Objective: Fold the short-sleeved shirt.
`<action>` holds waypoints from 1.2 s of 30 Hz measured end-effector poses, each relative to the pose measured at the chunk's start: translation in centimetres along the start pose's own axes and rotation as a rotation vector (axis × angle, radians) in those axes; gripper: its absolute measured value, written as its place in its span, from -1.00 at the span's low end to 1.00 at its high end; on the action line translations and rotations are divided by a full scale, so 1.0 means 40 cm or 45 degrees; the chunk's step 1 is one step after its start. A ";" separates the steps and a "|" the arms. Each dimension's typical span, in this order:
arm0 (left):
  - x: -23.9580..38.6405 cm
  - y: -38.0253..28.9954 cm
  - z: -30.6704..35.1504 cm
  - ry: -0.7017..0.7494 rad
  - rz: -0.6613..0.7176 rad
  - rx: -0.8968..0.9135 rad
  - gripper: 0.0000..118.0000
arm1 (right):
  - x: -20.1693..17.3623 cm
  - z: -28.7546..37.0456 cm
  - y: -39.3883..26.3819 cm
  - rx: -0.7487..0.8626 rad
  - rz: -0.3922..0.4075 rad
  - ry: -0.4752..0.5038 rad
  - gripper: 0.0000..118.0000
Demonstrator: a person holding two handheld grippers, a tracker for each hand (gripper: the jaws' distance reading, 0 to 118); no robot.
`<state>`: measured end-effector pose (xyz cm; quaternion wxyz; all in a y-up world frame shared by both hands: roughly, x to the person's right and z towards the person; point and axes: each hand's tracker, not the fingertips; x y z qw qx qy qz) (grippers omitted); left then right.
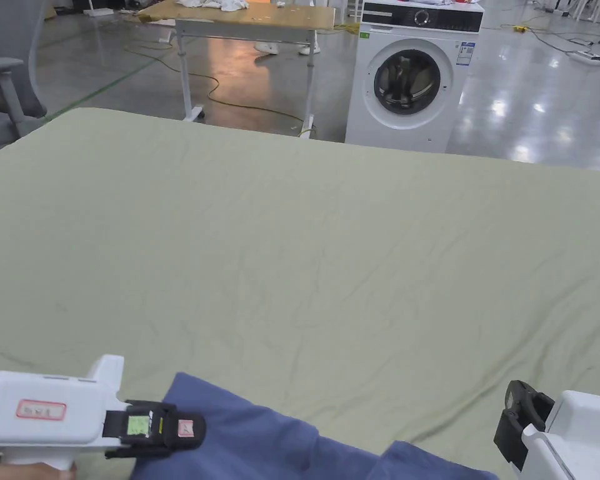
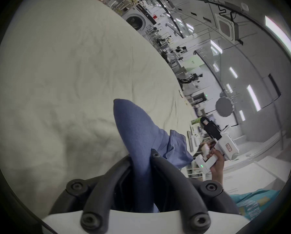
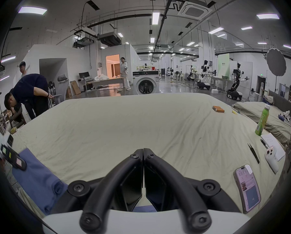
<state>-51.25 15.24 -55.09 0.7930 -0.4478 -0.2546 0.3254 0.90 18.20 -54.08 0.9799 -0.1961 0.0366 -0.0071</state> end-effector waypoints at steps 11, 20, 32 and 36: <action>0.215 0.079 0.162 0.637 -0.249 -0.090 -0.91 | -0.019 -0.010 0.008 0.016 -0.002 0.052 -1.00; 0.374 0.016 0.016 0.654 -0.429 -0.206 -0.90 | -0.013 0.004 0.010 0.025 -0.005 0.052 -1.00; 0.482 -0.065 -0.252 0.529 -0.461 -0.350 -0.89 | -0.001 0.012 -0.004 0.005 0.007 0.032 -1.00; 0.491 -0.095 -0.355 0.520 -0.457 -0.406 -0.89 | -0.001 0.014 0.004 0.011 0.004 0.026 -1.00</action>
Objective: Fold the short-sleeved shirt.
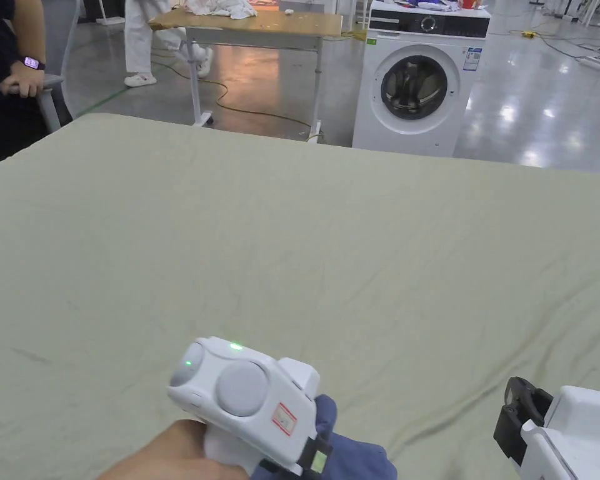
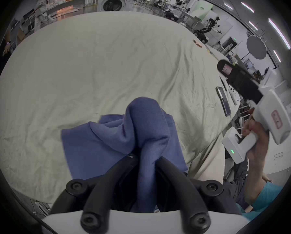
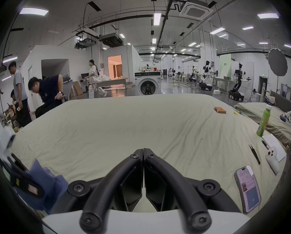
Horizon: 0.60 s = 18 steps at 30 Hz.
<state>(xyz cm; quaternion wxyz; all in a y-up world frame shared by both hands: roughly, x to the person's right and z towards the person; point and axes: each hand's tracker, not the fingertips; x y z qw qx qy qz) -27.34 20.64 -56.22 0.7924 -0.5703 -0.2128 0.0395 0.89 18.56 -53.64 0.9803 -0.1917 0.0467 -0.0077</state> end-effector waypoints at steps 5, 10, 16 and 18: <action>0.044 0.006 -0.095 0.030 0.004 -0.055 -0.88 | -0.003 -0.001 0.003 0.004 0.010 0.000 -1.00; 0.058 0.000 -0.121 0.037 -0.005 -0.062 -0.88 | -0.004 -0.002 -0.003 -0.008 0.010 -0.001 -1.00; 0.031 0.000 -0.089 -0.178 0.100 -0.028 -0.02 | -0.007 -0.007 -0.006 -0.018 0.013 0.001 -1.00; 0.027 -0.004 -0.057 -0.213 0.107 0.004 0.03 | -0.005 -0.004 -0.006 -0.016 0.013 -0.002 -1.00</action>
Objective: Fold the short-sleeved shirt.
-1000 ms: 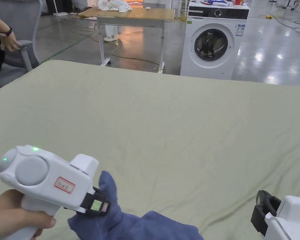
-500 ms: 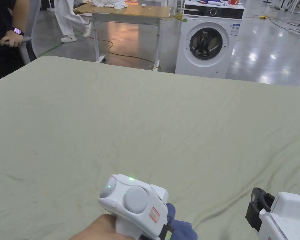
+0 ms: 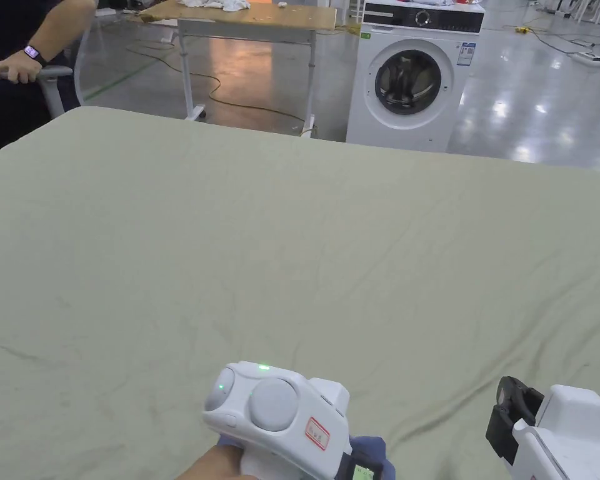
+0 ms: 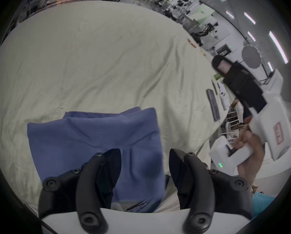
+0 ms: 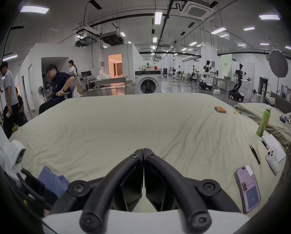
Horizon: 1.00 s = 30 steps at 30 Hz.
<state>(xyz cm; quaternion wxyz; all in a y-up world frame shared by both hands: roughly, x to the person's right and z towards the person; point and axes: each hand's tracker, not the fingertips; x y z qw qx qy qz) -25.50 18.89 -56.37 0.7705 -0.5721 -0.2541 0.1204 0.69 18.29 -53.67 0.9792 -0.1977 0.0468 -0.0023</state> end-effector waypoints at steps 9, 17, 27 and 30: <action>-0.059 -0.040 -0.049 -0.031 0.039 0.071 -0.72 | 0.015 0.011 0.001 0.008 -0.003 -0.021 -1.00; -0.060 -0.101 -0.173 -0.026 -0.068 0.223 -0.86 | 0.011 0.012 -0.006 0.011 -0.012 -0.025 -1.00; -0.037 -0.086 -0.007 0.220 -0.312 0.601 -0.86 | -0.017 0.010 0.043 0.095 0.009 -0.010 -1.00; -0.047 -0.077 0.057 0.408 -0.364 0.852 -0.86 | -0.029 0.003 0.065 0.143 0.016 -0.016 -1.00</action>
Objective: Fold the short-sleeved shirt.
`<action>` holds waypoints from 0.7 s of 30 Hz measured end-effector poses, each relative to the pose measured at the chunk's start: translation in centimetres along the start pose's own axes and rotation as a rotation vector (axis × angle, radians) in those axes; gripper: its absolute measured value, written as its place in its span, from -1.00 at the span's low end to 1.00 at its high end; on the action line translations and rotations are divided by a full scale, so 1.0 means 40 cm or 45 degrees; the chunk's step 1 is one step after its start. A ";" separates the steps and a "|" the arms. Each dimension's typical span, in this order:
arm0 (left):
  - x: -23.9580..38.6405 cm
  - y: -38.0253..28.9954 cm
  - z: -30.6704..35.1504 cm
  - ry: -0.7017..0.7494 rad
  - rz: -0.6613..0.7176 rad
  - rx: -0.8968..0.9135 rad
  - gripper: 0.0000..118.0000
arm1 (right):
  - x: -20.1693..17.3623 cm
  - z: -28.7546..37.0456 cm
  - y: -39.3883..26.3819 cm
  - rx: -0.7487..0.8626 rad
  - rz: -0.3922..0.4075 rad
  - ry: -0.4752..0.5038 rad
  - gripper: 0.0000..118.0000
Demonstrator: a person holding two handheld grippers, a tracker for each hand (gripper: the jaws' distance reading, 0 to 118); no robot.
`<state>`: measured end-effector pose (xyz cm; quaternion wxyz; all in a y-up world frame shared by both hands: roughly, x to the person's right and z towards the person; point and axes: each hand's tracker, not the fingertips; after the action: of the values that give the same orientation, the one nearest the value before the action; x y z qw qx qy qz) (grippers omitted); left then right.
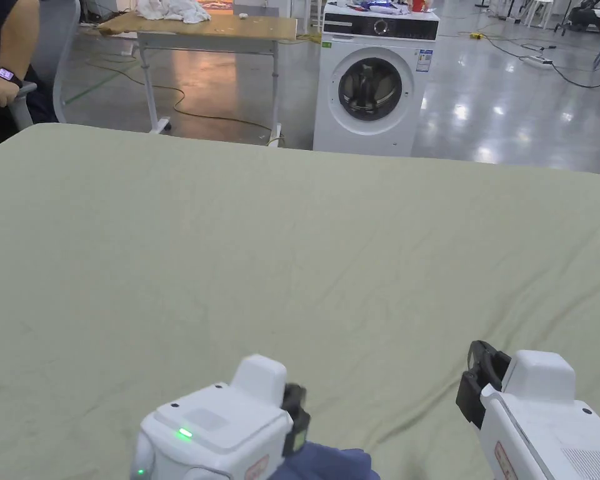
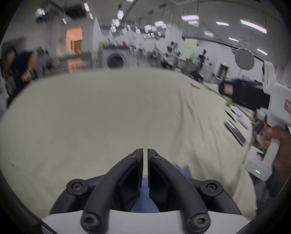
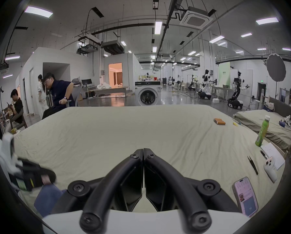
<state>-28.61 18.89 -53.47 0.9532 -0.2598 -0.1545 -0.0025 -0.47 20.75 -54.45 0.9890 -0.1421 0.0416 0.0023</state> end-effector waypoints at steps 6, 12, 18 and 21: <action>-0.070 0.045 0.039 0.399 -0.123 0.384 -0.85 | -0.036 -0.005 0.038 0.139 0.022 -0.042 -1.00; -0.102 0.059 0.075 0.685 -0.104 0.660 -0.84 | -0.069 -0.001 0.074 0.303 0.048 -0.125 -1.00; -0.123 0.062 0.092 0.673 -0.104 0.690 -0.84 | -0.081 0.014 0.096 0.355 0.064 -0.124 -1.00; -0.136 0.059 0.110 0.657 -0.036 0.666 -0.84 | -0.086 0.037 0.080 0.327 0.073 -0.097 -1.00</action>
<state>-34.88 22.68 -52.65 0.9949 0.0040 0.0920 -0.0415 -3.81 24.27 -53.68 0.9994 -0.0127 0.0079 0.0305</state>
